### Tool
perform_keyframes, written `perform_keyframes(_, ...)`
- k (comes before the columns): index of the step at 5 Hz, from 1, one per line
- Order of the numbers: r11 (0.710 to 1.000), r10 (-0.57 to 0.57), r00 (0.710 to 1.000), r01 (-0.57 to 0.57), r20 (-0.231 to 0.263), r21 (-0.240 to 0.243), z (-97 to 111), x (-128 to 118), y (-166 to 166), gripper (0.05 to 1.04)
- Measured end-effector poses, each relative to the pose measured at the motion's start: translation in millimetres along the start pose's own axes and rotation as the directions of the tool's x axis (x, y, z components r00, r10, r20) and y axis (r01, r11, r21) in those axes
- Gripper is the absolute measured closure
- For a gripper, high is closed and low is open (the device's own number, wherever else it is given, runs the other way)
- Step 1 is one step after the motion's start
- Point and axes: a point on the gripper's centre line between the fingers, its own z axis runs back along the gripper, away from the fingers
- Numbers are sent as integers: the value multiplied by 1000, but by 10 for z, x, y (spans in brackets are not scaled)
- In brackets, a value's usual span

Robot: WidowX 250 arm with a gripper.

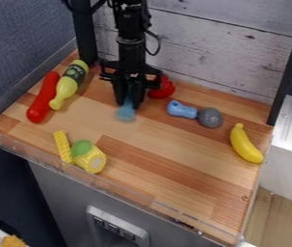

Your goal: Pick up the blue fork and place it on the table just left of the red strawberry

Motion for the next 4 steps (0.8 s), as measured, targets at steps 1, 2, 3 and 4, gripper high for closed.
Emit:
perform_keyframes(1, 987, -162, 987, 162, 16, 14, 399, -23, -71, 763)
perform_keyframes(2, 959, -284, 959, 284, 5, 20, 702, -49, -67, 763)
perform_keyframes(3, 952, -307, 952, 307, 4, 22, 876, -92, -72, 763)
perform_keyframes(4, 968, -249, 968, 249, 8, 23, 911, -102, -83, 763)
